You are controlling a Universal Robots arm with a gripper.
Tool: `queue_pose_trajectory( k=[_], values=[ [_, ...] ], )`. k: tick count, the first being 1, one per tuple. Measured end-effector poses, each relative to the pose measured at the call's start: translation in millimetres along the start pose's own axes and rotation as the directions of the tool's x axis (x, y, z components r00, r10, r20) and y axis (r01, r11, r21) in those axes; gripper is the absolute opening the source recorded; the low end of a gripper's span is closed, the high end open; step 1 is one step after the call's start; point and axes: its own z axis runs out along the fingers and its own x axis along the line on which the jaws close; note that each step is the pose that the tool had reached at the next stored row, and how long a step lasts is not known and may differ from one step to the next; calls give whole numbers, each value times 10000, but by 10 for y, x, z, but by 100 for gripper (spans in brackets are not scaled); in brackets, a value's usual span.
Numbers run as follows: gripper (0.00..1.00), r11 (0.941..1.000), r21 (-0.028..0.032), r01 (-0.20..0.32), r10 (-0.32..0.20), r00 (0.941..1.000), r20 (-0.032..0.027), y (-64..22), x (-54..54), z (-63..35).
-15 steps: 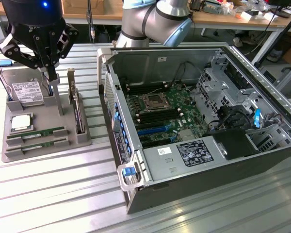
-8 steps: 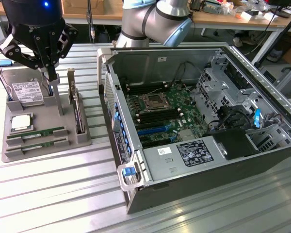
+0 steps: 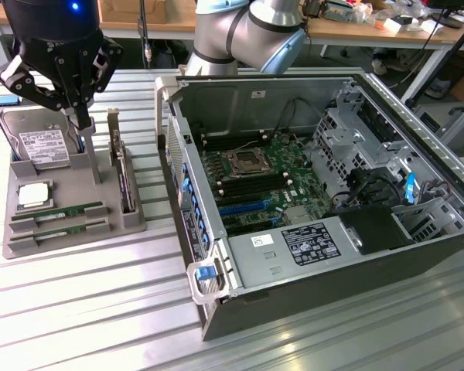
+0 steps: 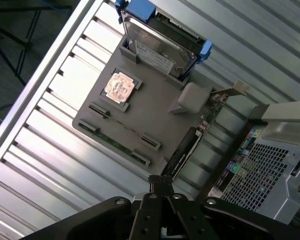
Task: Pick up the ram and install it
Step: 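Pick up the ram and move it above insertion slot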
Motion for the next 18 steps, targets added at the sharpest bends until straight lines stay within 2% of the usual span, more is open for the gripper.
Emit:
queue_pose_trajectory(
  k=[8,18],
  values=[
    [10,9989,15,461,-461,9989,-30,0,0,0],
    [10,9938,38,1114,-1113,9938,-77,0,0,0]
  ],
)
